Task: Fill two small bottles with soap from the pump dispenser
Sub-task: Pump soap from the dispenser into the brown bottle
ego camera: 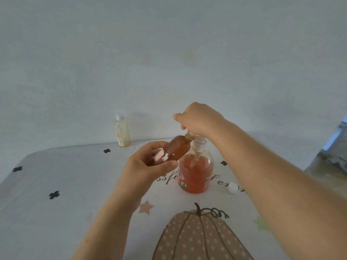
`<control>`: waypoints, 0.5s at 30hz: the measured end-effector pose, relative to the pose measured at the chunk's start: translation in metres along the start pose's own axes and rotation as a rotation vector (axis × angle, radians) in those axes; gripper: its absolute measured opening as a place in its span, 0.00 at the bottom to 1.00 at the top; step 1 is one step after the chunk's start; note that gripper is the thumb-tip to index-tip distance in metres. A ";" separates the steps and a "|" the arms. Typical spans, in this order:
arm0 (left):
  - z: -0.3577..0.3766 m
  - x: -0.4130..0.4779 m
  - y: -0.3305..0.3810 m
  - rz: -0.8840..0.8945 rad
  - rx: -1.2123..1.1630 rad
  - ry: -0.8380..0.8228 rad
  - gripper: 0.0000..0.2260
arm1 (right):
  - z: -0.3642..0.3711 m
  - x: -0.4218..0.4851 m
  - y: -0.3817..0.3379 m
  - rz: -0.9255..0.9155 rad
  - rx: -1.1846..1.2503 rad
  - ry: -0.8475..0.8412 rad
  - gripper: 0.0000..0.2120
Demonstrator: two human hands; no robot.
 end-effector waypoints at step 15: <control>-0.003 0.000 0.000 0.024 0.071 0.048 0.15 | 0.011 0.005 0.000 -0.029 -0.053 -0.001 0.16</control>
Point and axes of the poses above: each hand's wrist, its own x-axis towards the middle knuckle, its own z-axis out of the palm, y = z × x, the point moved 5 cm from there along x, towards the middle knuckle, and after that the axes turned 10 degrees about -x, right-handed, at the moved point
